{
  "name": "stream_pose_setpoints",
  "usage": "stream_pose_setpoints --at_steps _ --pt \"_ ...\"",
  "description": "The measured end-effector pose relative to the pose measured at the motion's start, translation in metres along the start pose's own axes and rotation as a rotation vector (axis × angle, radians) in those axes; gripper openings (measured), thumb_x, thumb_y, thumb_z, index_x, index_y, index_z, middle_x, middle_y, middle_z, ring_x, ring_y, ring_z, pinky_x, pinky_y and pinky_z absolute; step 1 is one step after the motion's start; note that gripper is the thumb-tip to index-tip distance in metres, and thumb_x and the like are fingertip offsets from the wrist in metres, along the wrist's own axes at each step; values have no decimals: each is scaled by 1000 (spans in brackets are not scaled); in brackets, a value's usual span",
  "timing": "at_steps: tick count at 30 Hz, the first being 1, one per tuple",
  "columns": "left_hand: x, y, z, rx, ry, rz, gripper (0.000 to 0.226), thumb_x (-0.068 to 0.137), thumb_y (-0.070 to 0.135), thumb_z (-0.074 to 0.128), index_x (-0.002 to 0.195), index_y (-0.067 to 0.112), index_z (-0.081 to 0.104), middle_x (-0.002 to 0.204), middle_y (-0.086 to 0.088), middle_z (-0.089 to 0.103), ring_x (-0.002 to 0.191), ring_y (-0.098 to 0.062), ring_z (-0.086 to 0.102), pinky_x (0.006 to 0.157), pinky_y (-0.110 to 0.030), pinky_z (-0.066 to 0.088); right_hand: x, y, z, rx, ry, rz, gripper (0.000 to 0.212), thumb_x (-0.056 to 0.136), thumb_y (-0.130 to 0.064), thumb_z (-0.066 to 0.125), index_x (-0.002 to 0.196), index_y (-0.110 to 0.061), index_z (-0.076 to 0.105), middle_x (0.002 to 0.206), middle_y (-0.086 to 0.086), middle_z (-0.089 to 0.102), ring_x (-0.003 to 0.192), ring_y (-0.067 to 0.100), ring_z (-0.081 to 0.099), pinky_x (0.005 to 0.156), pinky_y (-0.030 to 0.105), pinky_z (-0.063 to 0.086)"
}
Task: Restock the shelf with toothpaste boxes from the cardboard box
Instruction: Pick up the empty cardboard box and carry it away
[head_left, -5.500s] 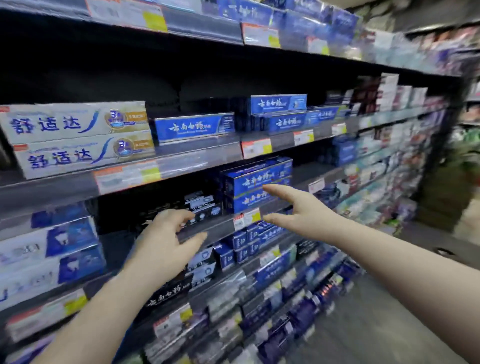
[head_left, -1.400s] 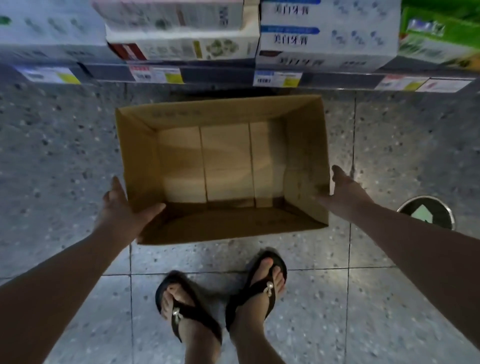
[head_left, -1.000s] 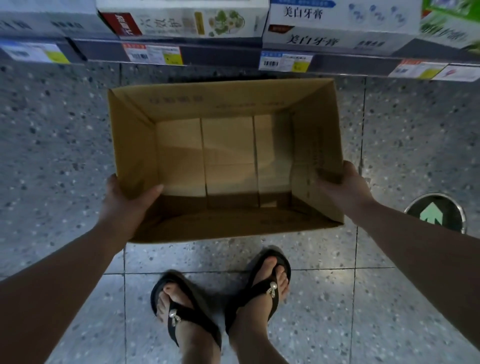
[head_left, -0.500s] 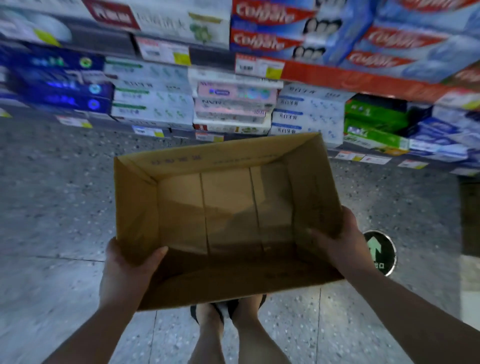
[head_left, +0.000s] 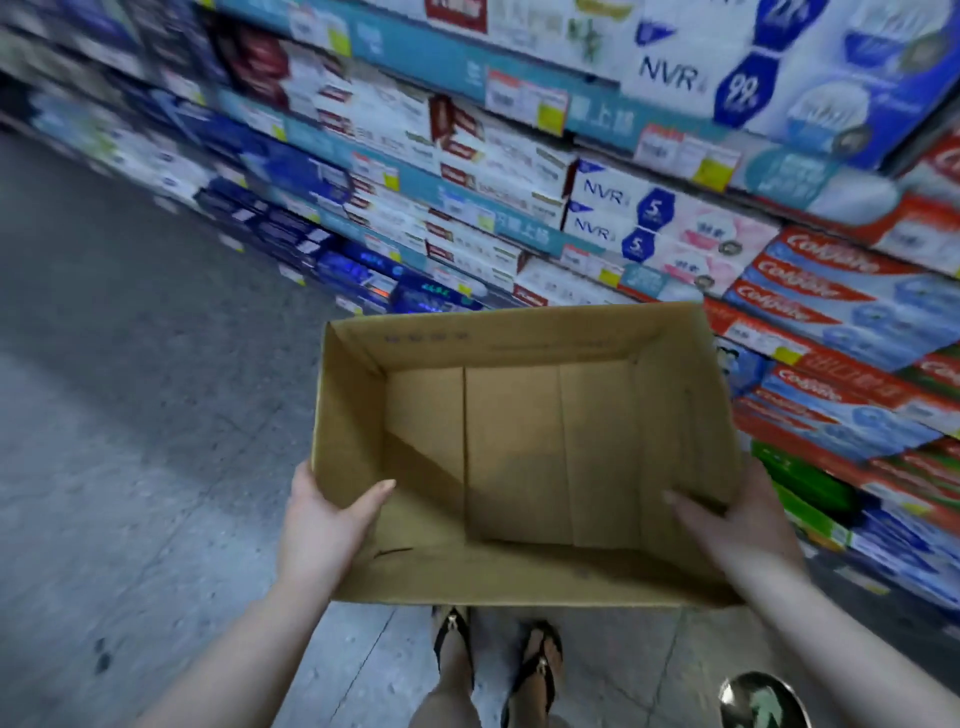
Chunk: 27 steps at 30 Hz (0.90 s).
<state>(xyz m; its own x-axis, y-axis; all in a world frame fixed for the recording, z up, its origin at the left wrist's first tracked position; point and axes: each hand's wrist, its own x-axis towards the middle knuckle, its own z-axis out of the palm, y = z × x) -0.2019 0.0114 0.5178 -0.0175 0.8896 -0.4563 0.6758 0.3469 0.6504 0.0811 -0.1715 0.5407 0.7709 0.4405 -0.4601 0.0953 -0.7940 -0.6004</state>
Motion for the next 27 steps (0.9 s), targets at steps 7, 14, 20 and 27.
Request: stream_pose_setpoints --at_steps 7,14,20,27 --pt "-31 -2 -98 -120 220 -108 93 64 46 79 135 7 35 130 -17 56 118 -34 55 96 -42 46 -38 -105 -4 -73 -142 -248 67 76 -16 73 132 -4 38 115 21 58 116 38 52 83 31 37" --pt "-23 -24 -211 -247 390 -194 73 65 43 79 122 8 49 119 -13 64 108 -31 61 90 -38 48 -75 -219 51 -151 -283 -395 78 72 -35 75 132 -5 35 130 19 53 116 36 52 95 43 45" --pt "18 -70 -326 -268 463 -271 92 62 53 78 130 5 41 130 -18 57 117 -35 55 97 -41 44 -110 -327 161 -184 -388 -530 65 70 -32 75 123 -13 41 120 12 60 109 33 57 92 41 47" --pt "97 -116 -486 -260 483 -388 104 48 65 71 132 12 40 127 -16 57 111 -36 57 95 -46 47 -167 -453 309 -292 -499 -545 68 76 -36 68 131 -12 36 123 12 58 107 31 57 88 37 48"
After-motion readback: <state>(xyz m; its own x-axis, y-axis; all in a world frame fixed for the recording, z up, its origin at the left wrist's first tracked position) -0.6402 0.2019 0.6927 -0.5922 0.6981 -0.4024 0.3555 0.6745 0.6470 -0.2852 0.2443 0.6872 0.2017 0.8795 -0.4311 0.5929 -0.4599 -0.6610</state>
